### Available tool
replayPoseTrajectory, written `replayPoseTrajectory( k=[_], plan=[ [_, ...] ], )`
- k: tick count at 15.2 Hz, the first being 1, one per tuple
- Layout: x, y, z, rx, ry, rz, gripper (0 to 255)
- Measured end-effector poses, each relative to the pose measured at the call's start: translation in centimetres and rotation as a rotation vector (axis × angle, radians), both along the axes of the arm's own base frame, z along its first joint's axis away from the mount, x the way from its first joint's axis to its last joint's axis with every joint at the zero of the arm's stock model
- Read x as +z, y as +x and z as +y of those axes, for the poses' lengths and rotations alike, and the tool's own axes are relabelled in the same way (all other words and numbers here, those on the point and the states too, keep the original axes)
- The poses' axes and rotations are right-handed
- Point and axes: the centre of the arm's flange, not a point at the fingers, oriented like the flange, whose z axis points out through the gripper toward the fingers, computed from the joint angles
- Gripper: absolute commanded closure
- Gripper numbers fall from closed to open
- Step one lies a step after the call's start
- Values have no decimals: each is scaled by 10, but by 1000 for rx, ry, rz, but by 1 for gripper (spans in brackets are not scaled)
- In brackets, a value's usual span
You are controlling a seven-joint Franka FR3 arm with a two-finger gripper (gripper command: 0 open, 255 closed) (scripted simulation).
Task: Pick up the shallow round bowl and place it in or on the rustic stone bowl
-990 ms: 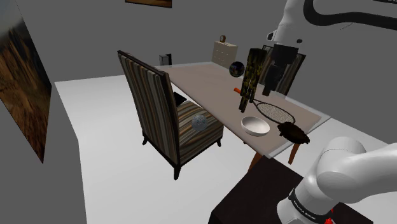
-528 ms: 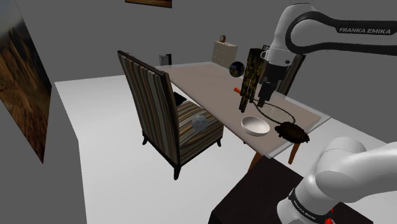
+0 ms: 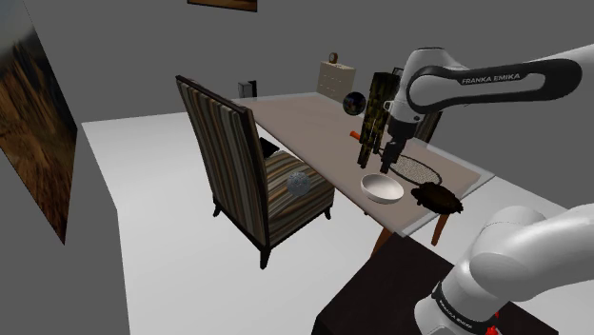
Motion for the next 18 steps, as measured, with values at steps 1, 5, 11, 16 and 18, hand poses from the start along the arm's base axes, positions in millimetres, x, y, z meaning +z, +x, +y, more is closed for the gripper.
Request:
replayPoseTrajectory(
  k=[1, 5, 11, 16, 18],
  plan=[
    [-11, 1, -6, 1, -4, 0, 0],
    [-50, 20, -37, 5, -22, 0, 0],
    [-111, 35, -82, 10, -47, 0, 0],
    [-155, 53, -117, 15, -68, -1, 0],
    [-174, 59, -139, 16, -77, -1, 0]
  ],
)
